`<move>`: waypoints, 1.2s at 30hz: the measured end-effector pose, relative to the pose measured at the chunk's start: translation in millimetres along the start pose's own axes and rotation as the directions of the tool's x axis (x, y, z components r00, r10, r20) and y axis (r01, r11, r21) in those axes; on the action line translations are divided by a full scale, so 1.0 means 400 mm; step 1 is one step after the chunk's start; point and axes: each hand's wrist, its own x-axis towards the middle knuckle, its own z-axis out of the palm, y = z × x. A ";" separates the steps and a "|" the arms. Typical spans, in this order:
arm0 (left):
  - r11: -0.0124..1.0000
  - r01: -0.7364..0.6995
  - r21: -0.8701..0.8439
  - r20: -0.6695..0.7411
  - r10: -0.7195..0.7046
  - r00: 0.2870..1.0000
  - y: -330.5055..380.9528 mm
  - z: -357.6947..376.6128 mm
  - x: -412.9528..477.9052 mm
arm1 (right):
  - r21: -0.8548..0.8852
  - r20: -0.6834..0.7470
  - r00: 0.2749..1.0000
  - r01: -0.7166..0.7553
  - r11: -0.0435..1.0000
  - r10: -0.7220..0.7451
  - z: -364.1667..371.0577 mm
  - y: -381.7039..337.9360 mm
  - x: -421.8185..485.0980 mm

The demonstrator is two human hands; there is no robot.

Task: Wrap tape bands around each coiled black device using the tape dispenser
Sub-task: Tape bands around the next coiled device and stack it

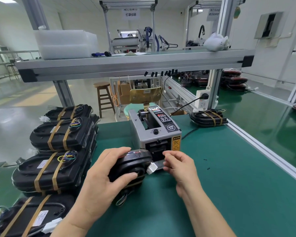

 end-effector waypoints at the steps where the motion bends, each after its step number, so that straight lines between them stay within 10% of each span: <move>1: 1.000 0.004 -0.005 -0.004 -0.004 1.000 0.000 -0.001 -0.001 | 0.004 -0.024 1.000 -0.001 1.000 0.002 0.009 0.004 0.004; 19: 0.999 0.035 -0.019 -0.014 -0.035 0.999 0.005 0.000 -0.007 | 0.079 -0.183 0.977 -0.097 0.992 0.110 0.067 -0.027 0.039; 32: 0.996 0.084 0.041 -0.137 -0.078 0.988 0.033 0.039 -0.008 | -0.180 -0.249 0.968 -0.016 0.984 -0.030 0.082 -0.027 0.022; 36: 0.995 0.078 0.057 -0.195 -0.065 0.979 0.023 0.043 -0.011 | 0.040 -0.157 0.987 -0.034 0.999 0.040 0.072 -0.053 -0.031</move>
